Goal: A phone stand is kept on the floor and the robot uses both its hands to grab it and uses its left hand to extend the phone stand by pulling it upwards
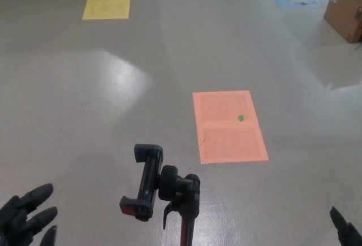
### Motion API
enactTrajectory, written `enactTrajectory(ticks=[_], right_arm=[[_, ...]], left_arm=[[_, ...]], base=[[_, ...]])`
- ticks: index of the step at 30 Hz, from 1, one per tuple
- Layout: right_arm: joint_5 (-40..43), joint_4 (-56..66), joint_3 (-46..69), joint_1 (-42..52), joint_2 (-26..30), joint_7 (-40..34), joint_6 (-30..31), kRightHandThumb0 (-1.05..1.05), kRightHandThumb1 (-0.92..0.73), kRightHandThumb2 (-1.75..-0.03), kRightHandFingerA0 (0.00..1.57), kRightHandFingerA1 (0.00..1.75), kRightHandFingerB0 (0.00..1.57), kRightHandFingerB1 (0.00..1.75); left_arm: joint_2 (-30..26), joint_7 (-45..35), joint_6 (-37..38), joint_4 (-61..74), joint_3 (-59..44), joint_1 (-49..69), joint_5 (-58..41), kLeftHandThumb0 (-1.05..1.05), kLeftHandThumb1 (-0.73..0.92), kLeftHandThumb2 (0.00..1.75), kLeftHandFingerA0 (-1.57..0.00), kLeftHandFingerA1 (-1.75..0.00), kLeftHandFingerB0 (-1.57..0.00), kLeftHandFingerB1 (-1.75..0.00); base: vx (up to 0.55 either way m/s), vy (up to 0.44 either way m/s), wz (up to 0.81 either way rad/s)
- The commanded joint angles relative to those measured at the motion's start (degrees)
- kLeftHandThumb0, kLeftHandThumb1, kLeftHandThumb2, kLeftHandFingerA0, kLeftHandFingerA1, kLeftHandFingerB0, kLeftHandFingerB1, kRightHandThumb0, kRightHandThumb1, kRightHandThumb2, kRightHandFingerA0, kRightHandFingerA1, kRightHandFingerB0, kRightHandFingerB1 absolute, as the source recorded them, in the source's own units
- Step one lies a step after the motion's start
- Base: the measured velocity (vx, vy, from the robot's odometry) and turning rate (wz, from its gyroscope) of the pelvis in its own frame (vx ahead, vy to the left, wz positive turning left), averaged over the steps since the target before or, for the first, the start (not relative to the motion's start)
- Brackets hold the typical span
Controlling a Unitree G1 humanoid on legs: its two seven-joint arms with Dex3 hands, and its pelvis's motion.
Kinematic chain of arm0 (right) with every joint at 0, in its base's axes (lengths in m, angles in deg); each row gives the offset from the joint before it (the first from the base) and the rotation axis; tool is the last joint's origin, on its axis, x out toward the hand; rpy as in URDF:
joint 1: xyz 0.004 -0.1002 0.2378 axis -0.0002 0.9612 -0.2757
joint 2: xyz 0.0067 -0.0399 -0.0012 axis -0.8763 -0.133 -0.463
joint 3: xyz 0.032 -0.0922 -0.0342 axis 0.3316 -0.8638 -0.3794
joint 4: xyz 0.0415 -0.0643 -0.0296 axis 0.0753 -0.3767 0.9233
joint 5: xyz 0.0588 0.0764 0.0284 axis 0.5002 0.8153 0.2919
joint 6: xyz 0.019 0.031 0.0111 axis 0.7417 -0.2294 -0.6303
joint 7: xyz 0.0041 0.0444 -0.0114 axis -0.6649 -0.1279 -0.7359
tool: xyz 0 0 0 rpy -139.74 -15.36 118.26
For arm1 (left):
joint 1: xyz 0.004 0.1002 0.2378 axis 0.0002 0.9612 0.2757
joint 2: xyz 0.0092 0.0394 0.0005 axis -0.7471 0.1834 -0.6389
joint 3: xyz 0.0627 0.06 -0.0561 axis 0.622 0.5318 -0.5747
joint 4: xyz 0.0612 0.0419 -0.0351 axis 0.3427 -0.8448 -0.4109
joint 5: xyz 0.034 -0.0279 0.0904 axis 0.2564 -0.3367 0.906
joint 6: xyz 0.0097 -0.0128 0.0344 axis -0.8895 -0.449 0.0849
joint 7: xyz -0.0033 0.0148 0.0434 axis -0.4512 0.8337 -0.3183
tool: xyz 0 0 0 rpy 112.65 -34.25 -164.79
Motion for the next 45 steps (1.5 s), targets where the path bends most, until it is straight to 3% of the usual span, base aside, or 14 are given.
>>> enactTrajectory(ticks=[1,7,12,13,15,17,18,20,21,31,33,37,43,45], right_arm=[[0.47,-0.01,-0.85,0.07,0.14,0.12,-3.73,-0.97,-0.63,-0.95,0.00,0.00,0.00,0.03],[0.10,0.81,-2.56,-0.01,0.49,1.21,-5.10,-0.78,-0.75,-0.63,0.00,0.00,0.00,0.00],[-0.94,3.18,-4.07,0.25,0.52,0.89,-3.99,-0.88,-0.59,-0.91,0.00,0.00,0.00,0.01],[-3.70,4.98,-5.47,-0.05,-0.28,-0.31,-2.75,-0.91,-0.77,-0.63,0.00,0.00,0.00,0.00],[-8.40,8.61,-8.85,-0.45,-1.92,-1.52,-0.14,-0.90,-0.79,-0.67,0.00,0.00,0.00,0.00],[-8.67,9.25,-9.89,-0.47,-1.92,-1.30,0.46,-0.87,-0.59,-0.91,0.00,0.00,0.00,0.00],[-11.74,9.55,-11.55,-1.14,-1.35,-1.55,1.38,-0.95,-0.66,-0.97,0.00,0.00,0.00,0.00],[-12.39,10.14,-12.29,-1.31,-1.70,-1.76,2.77,-0.98,-0.65,-0.97,0.00,0.00,0.00,0.00],[-13.06,10.57,-12.92,-1.64,-2.38,-2.14,3.99,-0.98,-0.62,-0.96,0.00,0.00,0.00,0.00],[-18.03,12.92,-17.96,-4.46,-5.78,-2.77,12.84,-1.03,-0.68,-0.67,0.00,0.00,0.00,0.00],[-18.56,13.70,-18.90,-4.48,-6.51,-2.36,14.84,-1.00,-0.70,-0.62,0.00,0.00,0.00,0.00],[-20.17,12.73,-20.72,-6.68,-7.56,-2.49,16.99,-0.97,-0.56,-0.94,0.00,0.00,0.00,0.00],[-20.69,10.42,-21.98,-8.85,-8.03,-4.11,17.35,-0.95,-0.71,-0.62,0.00,0.00,0.00,0.00],[-21.06,9.43,-22.86,-8.64,-8.17,-5.11,16.84,-0.95,-0.72,-0.62,0.00,0.00,0.00,0.00]], left_arm=[[0.13,-1.54,3.55,0.51,-0.63,0.66,-2.32,-0.75,0.54,0.95,-0.42,-0.50,-0.39,-0.48],[0.30,-1.87,4.62,0.40,-0.44,0.90,-2.38,-0.84,0.60,0.98,-0.36,-0.47,-0.37,-0.45],[0.56,-2.57,4.75,0.74,-0.39,1.09,-3.25,-0.85,0.61,0.97,-0.38,-0.47,-0.38,-0.45],[0.61,-2.66,4.86,1.23,-0.36,1.12,-3.41,-0.81,0.67,0.62,-0.45,-0.35,-0.47,-0.34],[0.76,-2.84,5.28,2.58,-0.11,1.25,-3.61,-0.87,0.61,0.98,-0.38,-0.46,-0.40,-0.45],[0.87,-2.83,5.47,3.13,0.04,1.29,-3.44,-0.82,0.67,0.62,-0.45,-0.35,-0.46,-0.34],[0.83,-2.39,5.96,4.20,0.45,1.22,-2.14,-0.89,0.62,0.99,-0.40,-0.47,-0.37,-0.44],[0.92,-1.96,6.09,5.11,0.75,1.10,-1.36,-0.84,0.68,0.63,-0.44,-0.35,-0.45,-0.34],[1.05,-1.76,6.02,6.35,1.24,0.95,-0.84,-0.87,0.62,0.99,-0.34,-0.46,-0.36,-0.45],[2.79,-0.68,1.20,19.73,7.92,0.01,2.49,-0.89,0.61,0.97,-0.35,-0.46,-0.34,-0.44],[3.11,-0.69,0.21,21.50,9.80,-0.43,3.20,-0.81,0.66,0.61,-0.40,-0.35,-0.41,-0.33],[3.58,-2.08,-2.01,23.33,14.90,-2.40,3.01,-0.82,0.63,0.61,-0.38,-0.35,-0.39,-0.32],[4.45,-1.12,-5.97,25.23,20.27,-4.07,5.19,-0.84,0.50,0.91,-0.29,-0.45,-0.32,-0.43],[4.70,-0.68,-6.94,26.25,21.86,-3.65,6.16,-0.85,0.61,0.61,-0.36,-0.34,-0.39,-0.33]], base=[[0.00,0.000,0.00],[0.00,0.000,0.00],[0.00,0.000,0.00],[0.00,0.000,0.00],[0.00,0.000,0.00],[0.00,0.000,0.00],[0.00,0.000,0.00],[0.00,0.000,0.00],[0.00,0.000,0.00],[0.00,0.000,0.00],[0.00,0.000,0.00],[0.00,0.000,0.00],[0.00,0.000,0.00],[0.00,0.000,0.00]])
